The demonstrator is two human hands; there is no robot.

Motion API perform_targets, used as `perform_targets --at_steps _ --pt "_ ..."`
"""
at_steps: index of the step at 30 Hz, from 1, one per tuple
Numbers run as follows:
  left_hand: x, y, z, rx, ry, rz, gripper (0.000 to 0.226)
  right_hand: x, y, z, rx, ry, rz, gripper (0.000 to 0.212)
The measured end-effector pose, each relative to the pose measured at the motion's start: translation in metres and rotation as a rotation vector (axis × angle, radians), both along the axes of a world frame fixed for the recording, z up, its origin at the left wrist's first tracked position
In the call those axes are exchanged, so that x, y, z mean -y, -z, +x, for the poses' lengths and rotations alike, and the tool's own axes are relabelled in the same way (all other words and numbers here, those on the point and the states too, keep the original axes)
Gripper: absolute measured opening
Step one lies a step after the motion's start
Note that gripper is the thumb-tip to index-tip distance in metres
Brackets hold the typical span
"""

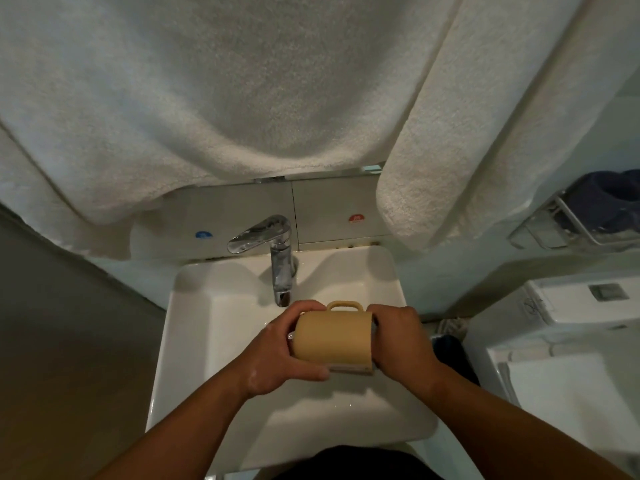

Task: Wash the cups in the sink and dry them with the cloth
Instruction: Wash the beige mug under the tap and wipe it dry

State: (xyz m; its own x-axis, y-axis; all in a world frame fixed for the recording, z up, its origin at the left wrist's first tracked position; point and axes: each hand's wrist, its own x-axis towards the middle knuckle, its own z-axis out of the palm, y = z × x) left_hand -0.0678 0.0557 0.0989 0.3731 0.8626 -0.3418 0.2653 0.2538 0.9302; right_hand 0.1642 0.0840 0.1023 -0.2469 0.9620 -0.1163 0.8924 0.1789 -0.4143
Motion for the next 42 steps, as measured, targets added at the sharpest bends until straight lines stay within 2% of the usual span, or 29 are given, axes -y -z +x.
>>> perform_targets --at_steps 4,6,9,11,13,16,19,21,23,25,27,28,30,32,35,37,40,42 --pt "-0.008 -0.001 -0.008 0.158 0.049 -0.212 0.074 0.000 -0.002 0.003 0.015 -0.066 0.156 0.047" --pt "-0.010 -0.002 -0.012 0.172 0.091 -0.304 0.072 0.002 -0.002 0.003 -0.073 -0.068 0.175 0.038" --pt "-0.008 -0.001 -0.011 0.082 0.094 -0.201 0.080 0.003 -0.002 0.002 -0.182 0.064 0.071 0.016" --pt "-0.004 0.002 -0.009 0.095 0.083 -0.124 0.100 0.003 -0.001 0.000 -0.200 0.092 0.035 0.017" --pt "0.000 0.002 -0.005 0.093 0.064 -0.068 0.109 0.001 -0.001 0.000 -0.216 0.088 0.025 0.024" --pt "-0.001 0.001 -0.003 0.099 0.053 -0.063 0.092 -0.001 0.000 0.002 -0.240 -0.023 0.132 0.015" --pt "-0.003 -0.005 0.000 0.118 0.048 -0.167 0.078 -0.002 0.004 0.004 -0.189 -0.156 0.259 0.010" --pt "-0.003 -0.008 0.003 0.103 0.045 -0.228 0.078 -0.002 0.008 0.007 -0.199 -0.156 0.259 0.010" --pt "-0.002 -0.010 0.003 0.083 0.063 -0.190 0.087 -0.001 0.011 0.010 -0.219 -0.106 0.169 0.012" --pt "0.002 -0.009 0.001 0.088 0.069 -0.106 0.097 -0.002 0.016 0.014 -0.292 -0.027 0.070 0.024" --pt "0.003 -0.011 0.001 0.148 0.021 -0.069 0.093 -0.003 0.021 0.017 -0.352 0.042 0.033 0.048" --pt "0.003 -0.013 0.002 0.151 0.004 -0.060 0.088 -0.002 0.022 0.017 -0.362 0.043 0.028 0.049" --pt "0.001 -0.014 0.003 0.115 -0.010 -0.046 0.078 -0.001 0.016 0.014 -0.382 0.002 0.064 0.026" --pt "-0.001 -0.014 0.002 0.128 -0.031 -0.100 0.067 -0.001 0.007 0.012 -0.382 -0.069 0.146 0.016" --pt "-0.003 -0.014 0.004 0.170 -0.047 -0.257 0.062 -0.004 0.003 0.011 -0.334 -0.188 0.231 0.013" --pt "-0.003 -0.011 0.004 0.193 -0.049 -0.292 0.064 -0.002 0.008 0.011 -0.342 -0.132 0.186 0.012" --pt "-0.001 -0.008 0.002 0.281 -0.034 -0.268 0.067 -0.001 0.018 0.013 -0.339 0.017 0.064 0.028" --pt "-0.001 -0.011 0.004 0.309 -0.052 -0.279 0.059 -0.001 0.016 0.012 -0.319 -0.025 0.107 0.024"
